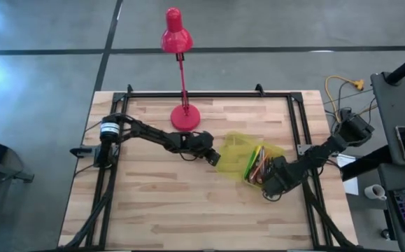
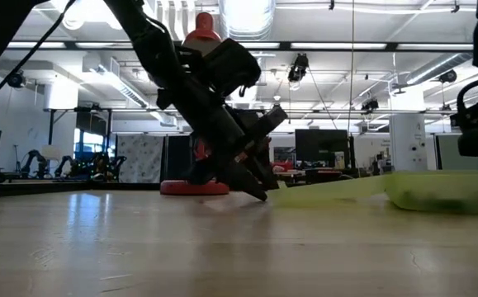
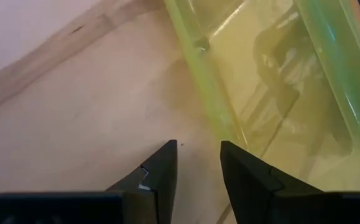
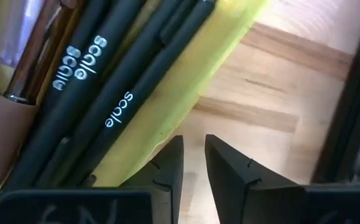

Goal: Pick & place school supplies into a supply box
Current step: Close the yellow supply box

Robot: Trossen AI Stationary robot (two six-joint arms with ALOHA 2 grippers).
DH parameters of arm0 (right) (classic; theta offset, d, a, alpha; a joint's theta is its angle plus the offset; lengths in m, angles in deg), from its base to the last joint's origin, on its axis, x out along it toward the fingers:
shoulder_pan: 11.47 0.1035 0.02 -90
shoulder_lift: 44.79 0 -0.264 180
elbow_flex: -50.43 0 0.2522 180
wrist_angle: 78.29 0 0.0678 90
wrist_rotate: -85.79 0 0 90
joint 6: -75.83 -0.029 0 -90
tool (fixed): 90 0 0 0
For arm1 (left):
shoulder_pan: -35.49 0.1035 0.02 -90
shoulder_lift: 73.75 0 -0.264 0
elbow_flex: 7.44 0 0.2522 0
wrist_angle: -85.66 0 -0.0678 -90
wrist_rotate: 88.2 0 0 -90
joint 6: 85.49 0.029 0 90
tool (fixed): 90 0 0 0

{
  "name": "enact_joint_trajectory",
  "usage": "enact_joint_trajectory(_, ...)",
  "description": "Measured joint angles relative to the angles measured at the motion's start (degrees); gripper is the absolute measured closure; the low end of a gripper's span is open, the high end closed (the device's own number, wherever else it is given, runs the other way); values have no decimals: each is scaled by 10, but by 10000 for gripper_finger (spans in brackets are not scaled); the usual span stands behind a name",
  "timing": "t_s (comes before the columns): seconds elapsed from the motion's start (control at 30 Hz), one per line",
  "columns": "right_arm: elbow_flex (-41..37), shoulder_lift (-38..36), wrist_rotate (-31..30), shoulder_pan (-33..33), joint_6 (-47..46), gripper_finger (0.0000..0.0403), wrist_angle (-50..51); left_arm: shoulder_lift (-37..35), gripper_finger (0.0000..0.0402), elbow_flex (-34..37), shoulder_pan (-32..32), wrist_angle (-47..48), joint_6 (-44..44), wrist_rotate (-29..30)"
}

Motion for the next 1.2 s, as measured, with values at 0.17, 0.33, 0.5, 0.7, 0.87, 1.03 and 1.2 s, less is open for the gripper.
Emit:
enact_joint_trajectory(0.17, 0, 0, -3, -5, 17, 344, -1, 3, 293, -13, 3, 3, 19, -2)
enact_joint_trajectory(0.33, 0, 0, 7, -3, 59, 344, 0, -18, 293, -14, 2, 18, 19, -28)
enact_joint_trajectory(0.5, 7, 0, 20, 2, 90, 344, 23, -53, 293, -14, 2, 31, 34, -34)
enact_joint_trajectory(0.7, 13, 0, 20, 2, 105, 344, 39, -73, 293, -14, 5, 25, 35, -31)
enact_joint_trajectory(0.87, 13, 0, 20, 2, 113, 344, 40, -73, 293, -14, 6, -8, 28, -28)
enact_joint_trajectory(1.03, 13, 0, 21, 1, 133, 344, 42, -78, 293, -14, 6, -16, 21, -28)
enact_joint_trajectory(1.2, 12, 0, 20, 1, 140, 344, 42, -90, 293, -14, 6, -18, 19, -28)
